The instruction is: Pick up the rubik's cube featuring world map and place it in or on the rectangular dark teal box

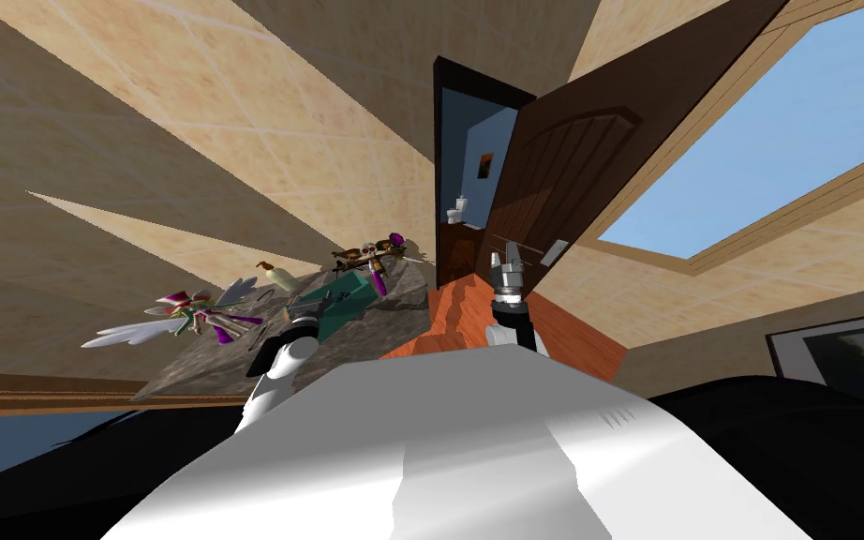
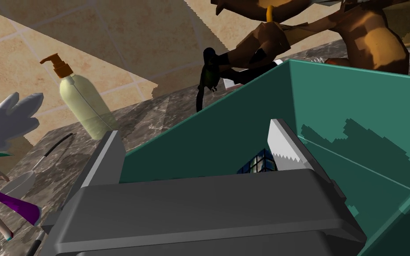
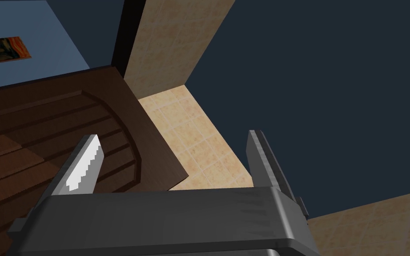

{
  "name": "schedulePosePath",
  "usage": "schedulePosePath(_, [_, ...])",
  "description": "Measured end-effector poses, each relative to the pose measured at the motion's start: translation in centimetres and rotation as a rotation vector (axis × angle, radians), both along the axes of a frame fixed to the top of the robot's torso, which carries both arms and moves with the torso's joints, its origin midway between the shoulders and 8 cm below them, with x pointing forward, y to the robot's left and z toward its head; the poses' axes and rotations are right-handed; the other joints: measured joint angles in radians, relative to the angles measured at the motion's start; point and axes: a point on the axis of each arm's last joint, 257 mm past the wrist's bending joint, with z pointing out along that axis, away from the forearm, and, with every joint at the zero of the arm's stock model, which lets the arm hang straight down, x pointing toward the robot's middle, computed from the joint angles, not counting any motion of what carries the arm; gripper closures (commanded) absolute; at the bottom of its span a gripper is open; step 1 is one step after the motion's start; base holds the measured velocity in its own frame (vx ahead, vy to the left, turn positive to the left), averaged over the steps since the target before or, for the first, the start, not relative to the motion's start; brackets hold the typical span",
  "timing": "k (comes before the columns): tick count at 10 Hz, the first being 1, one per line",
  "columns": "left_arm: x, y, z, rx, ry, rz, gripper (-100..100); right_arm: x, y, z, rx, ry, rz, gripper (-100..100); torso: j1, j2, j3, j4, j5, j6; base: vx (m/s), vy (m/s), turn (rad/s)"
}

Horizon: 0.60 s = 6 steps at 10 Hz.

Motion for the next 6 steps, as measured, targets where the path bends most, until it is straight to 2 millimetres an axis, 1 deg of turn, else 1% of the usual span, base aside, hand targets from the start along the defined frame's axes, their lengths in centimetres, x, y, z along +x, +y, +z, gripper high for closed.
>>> schedulePosePath(2, [1.5, 0.5, -0.4, -0.016, 0.002, 0.010, -100, 0.0, 0.0, 0.0, 0.000, 0.000, 0.000, 0, 0.002, -0.002, -0.001, -0.001, 0.002, -0.002, -0.028, 0.003, 0.015])
schedulePosePath(3, [2.1, 0.4, -0.5, -0.023, 0.004, 0.008, -100, 0.0, 0.0, 0.0, 0.000, 0.000, 0.000, 0, 0.002, -0.004, -0.002, -0.002, 0.002, -0.002, -0.158, -0.008, -0.057])
schedulePosePath(4, [2.8, 0.8, -0.3, -0.007, 0.006, 0.011, -100, 0.0, 0.0, 0.0, 0.000, 0.000, 0.000, 0, 0.001, 0.003, 0.001, -0.001, 0.001, -0.002, -0.176, -0.003, -0.044])
schedulePosePath(5, [3.6, 1.1, -0.1, 0.002, 0.005, 0.016, -100, 0.0, 0.0, 0.0, 0.000, 0.000, 0.000, 0, 0.002, 0.005, 0.002, 0.000, 0.002, -0.003, -0.082, 0.003, 0.006])
schedulePosePath(6, [4.3, 1.3, -0.2, -0.002, 0.006, 0.020, -100, 0.0, 0.0, 0.0, 0.000, 0.000, 0.000, 0, 0.002, 0.002, 0.001, -0.001, 0.002, -0.003, -0.019, 0.003, 0.009])
